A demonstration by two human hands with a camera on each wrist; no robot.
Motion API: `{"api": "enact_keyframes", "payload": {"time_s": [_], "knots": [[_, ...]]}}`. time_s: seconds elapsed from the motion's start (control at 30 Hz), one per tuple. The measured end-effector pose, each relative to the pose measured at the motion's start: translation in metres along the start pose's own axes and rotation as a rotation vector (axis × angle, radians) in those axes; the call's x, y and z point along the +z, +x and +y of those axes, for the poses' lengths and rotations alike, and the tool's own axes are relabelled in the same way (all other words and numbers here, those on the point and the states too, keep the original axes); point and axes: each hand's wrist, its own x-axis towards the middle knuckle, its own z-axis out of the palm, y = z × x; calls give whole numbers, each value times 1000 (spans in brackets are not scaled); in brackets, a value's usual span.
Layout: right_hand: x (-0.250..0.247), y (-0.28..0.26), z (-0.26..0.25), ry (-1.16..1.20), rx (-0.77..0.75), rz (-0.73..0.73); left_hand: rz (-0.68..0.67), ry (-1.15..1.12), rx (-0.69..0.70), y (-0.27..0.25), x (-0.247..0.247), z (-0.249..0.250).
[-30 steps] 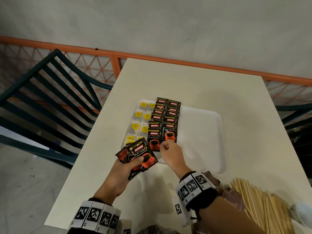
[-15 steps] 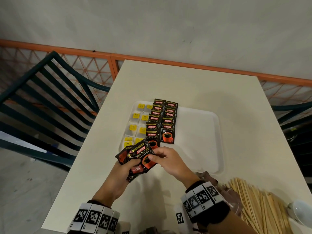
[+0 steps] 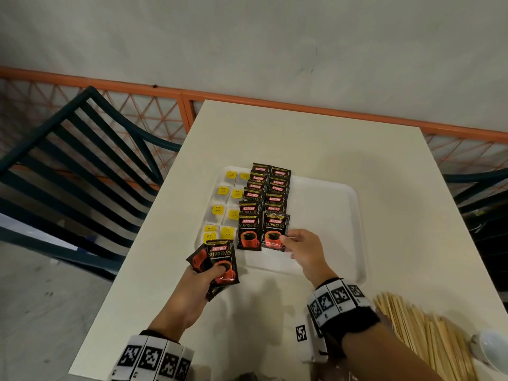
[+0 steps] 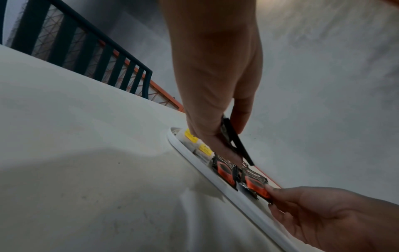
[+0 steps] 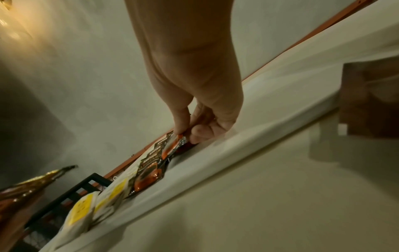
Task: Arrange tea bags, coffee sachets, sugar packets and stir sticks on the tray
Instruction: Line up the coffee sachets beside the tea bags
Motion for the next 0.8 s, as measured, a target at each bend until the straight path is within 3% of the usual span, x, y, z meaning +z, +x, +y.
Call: {"api": "enact_keyframes", "payload": {"time_s": [0.3,0.53,0.6,0.73,0.8], "knots": [[8,7,2,-211,-66,58,-23,34,2,1,-2,2],[9,-8,-5,-243,-169,88,-8,21,-5,2,5,3],[10,-20,-13,-244,-202,-11,-3,11,-10,3,6,3],[11,-48,-22,-152,-163,-426,-7,5,-22,7,11,4],[13,-54,-19,-133,-173,-504,-7,6,-37,9,14,3]]}}
